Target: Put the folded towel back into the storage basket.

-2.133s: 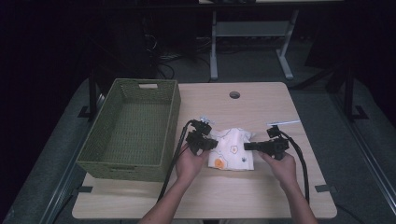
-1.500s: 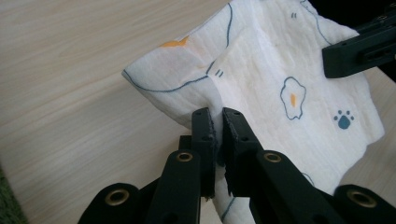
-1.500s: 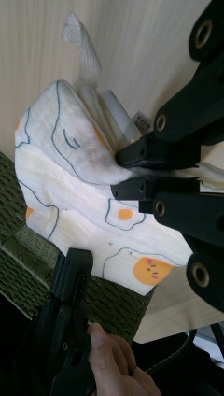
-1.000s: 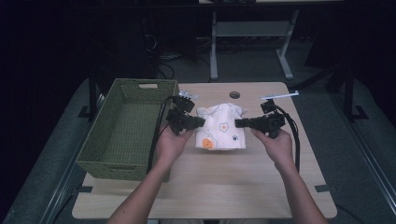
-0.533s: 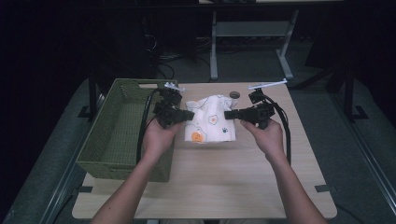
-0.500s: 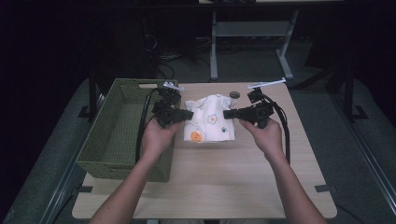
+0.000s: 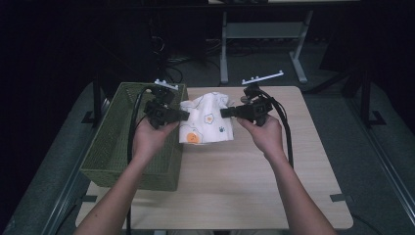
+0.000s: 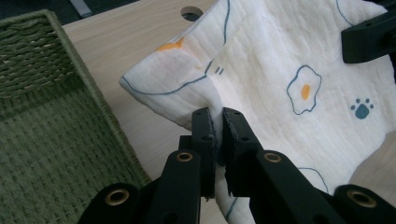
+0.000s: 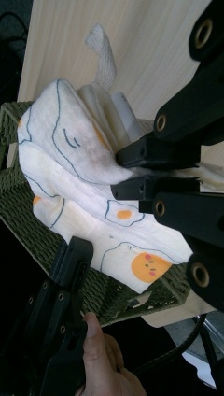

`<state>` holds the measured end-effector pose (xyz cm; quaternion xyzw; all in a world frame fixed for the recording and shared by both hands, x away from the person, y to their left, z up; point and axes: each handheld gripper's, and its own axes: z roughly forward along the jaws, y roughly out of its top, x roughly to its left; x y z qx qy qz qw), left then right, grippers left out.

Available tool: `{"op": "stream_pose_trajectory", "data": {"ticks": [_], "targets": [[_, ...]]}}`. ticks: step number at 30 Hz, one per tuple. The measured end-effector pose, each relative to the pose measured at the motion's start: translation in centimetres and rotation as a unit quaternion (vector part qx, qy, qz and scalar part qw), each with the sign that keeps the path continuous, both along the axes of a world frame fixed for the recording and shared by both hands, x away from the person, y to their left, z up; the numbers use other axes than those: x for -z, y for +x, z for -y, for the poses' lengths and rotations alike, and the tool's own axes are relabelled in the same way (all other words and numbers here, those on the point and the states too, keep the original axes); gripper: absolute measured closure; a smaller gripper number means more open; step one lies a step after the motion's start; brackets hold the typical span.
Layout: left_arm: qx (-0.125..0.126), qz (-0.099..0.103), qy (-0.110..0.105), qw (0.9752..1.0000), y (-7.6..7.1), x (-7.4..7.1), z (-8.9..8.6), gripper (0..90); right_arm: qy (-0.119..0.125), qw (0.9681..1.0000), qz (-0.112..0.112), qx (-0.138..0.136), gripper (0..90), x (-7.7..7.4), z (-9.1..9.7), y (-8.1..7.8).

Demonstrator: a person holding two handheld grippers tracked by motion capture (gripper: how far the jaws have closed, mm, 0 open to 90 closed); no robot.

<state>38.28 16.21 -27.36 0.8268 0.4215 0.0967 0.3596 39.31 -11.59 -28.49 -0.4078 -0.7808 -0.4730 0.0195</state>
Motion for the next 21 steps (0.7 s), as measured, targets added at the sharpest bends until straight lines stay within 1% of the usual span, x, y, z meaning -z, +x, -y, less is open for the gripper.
{"op": "stream_pose_trajectory", "data": {"ticks": [3,7,8,10,13,16,17,20,21], "targets": [[-0.003,0.004,0.005,1.0000,0.0,-0.6,-0.8,84.6,0.002,1.0000,0.001,-0.004,84.8,-0.6,-0.9,0.1],[-0.004,0.005,0.007,1.0000,0.1,-1.0,-1.4,84.6,0.003,1.0000,0.002,-0.009,84.8,-0.8,-1.6,0.4],[-0.007,0.006,0.007,0.9999,0.1,-1.2,-1.8,84.6,0.004,0.9999,0.005,-0.011,84.8,-0.9,-2.0,0.5],[-0.009,0.006,0.007,0.9999,0.1,-1.2,-2.0,84.6,0.005,0.9999,0.004,-0.011,84.8,-1.0,-2.3,0.6],[-0.013,0.005,0.009,0.9999,0.2,-1.4,-2.8,84.6,0.004,0.9998,0.004,-0.019,84.8,-1.1,-3.3,0.9],[-0.016,0.004,0.010,0.9998,0.2,-1.5,-3.5,84.6,0.003,0.9998,0.005,-0.021,84.8,-1.2,-3.9,1.1],[-0.018,0.003,0.011,0.9998,0.2,-1.6,-3.8,84.7,0.003,0.9997,0.004,-0.026,84.8,-1.2,-4.4,1.2],[-0.021,0.003,0.013,0.9997,0.2,-1.6,-4.5,84.6,0.002,0.9996,0.006,-0.028,84.7,-1.2,-5.0,1.4],[-0.023,0.003,0.015,0.9996,0.2,-1.7,-4.8,84.6,0.005,0.9996,0.004,-0.029,84.8,-1.2,-5.2,1.4]]}}
